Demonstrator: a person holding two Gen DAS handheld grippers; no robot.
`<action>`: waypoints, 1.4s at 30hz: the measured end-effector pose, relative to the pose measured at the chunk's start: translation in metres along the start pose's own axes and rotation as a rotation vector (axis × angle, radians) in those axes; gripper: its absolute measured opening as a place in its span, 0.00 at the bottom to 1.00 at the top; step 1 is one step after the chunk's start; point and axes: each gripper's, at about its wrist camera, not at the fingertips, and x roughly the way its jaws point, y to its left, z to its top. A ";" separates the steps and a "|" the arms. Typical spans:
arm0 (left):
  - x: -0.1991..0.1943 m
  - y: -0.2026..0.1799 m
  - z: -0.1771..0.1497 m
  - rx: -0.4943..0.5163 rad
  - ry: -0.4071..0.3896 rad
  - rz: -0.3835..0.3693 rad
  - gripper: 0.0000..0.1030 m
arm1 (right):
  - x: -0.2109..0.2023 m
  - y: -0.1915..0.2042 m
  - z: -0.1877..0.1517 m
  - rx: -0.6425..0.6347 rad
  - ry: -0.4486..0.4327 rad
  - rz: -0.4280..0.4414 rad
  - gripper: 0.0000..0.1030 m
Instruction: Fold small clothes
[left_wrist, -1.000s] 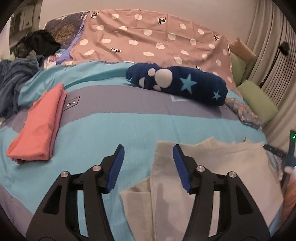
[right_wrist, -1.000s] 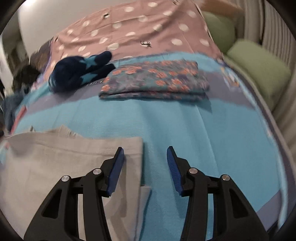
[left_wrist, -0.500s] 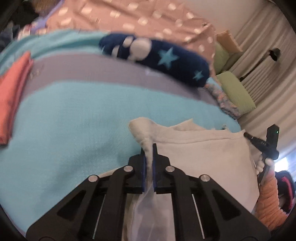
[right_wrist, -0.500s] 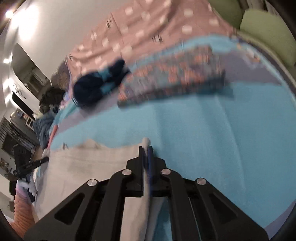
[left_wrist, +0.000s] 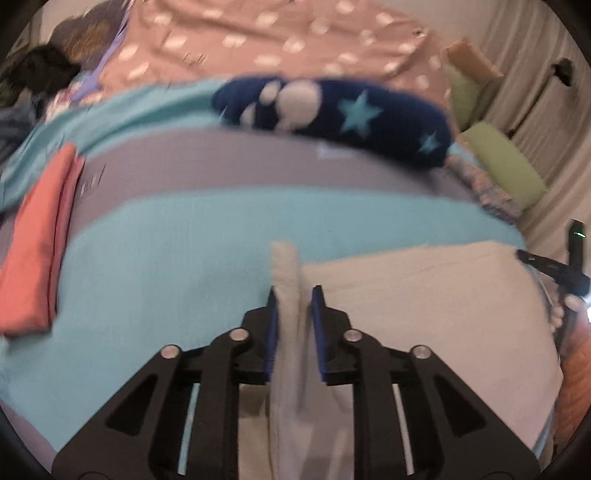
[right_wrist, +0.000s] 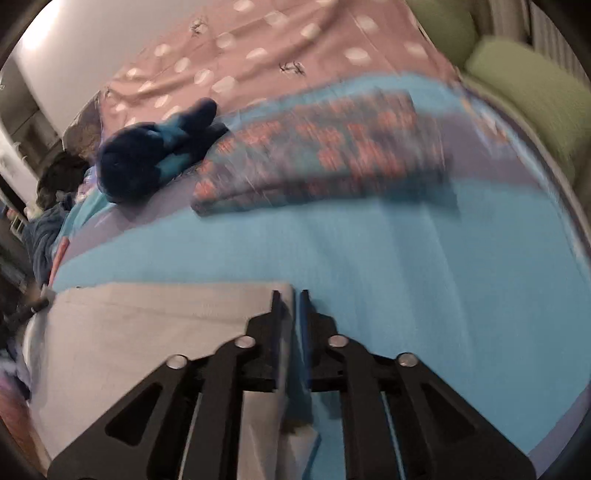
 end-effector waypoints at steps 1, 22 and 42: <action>-0.002 0.002 -0.003 -0.013 -0.012 -0.004 0.21 | -0.011 -0.002 -0.005 0.006 -0.007 -0.006 0.18; -0.159 0.006 -0.199 -0.125 -0.093 -0.074 0.53 | -0.161 -0.021 -0.196 0.139 -0.051 0.070 0.31; -0.171 -0.028 -0.197 -0.006 -0.199 -0.351 0.28 | -0.170 0.025 -0.227 0.027 -0.009 -0.007 0.43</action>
